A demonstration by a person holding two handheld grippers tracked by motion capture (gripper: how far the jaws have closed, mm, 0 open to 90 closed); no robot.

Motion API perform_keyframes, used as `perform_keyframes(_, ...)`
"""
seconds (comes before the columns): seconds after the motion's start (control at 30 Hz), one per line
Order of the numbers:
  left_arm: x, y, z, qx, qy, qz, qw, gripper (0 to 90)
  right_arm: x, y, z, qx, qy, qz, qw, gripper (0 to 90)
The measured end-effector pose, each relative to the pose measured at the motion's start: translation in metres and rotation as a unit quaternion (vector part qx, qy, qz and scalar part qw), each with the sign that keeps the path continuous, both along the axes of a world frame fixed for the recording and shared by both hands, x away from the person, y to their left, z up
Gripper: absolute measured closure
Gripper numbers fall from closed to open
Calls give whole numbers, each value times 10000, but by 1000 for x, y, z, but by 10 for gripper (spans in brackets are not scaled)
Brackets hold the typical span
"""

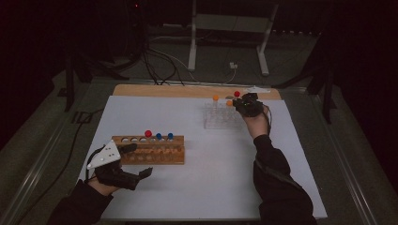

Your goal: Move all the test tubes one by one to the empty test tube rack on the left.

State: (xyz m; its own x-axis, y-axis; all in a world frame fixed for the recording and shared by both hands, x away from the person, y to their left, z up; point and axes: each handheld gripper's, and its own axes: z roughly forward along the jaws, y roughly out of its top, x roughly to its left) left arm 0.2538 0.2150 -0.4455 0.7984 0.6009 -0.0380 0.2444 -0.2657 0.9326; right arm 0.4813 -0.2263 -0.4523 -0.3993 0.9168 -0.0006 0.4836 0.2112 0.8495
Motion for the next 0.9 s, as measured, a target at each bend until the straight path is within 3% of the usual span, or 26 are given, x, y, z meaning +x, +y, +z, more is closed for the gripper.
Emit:
perform_keyframes(0.37, -1, -1, 0, 52, -20, -48, 10000, 8, -12, -9, 31, 101, -349, -18, 9993, 745)
perform_keyframes(0.53, -2, -2, 2, 54, -15, -97, 9999, 8, -21, -14, 41, 6, -450, -14, 9990, 745)
perform_keyframes(0.9, -6, -7, 8, 25, -81, -213, 9997, 7, -61, -14, 58, -85, -539, 331, 9980, 744)
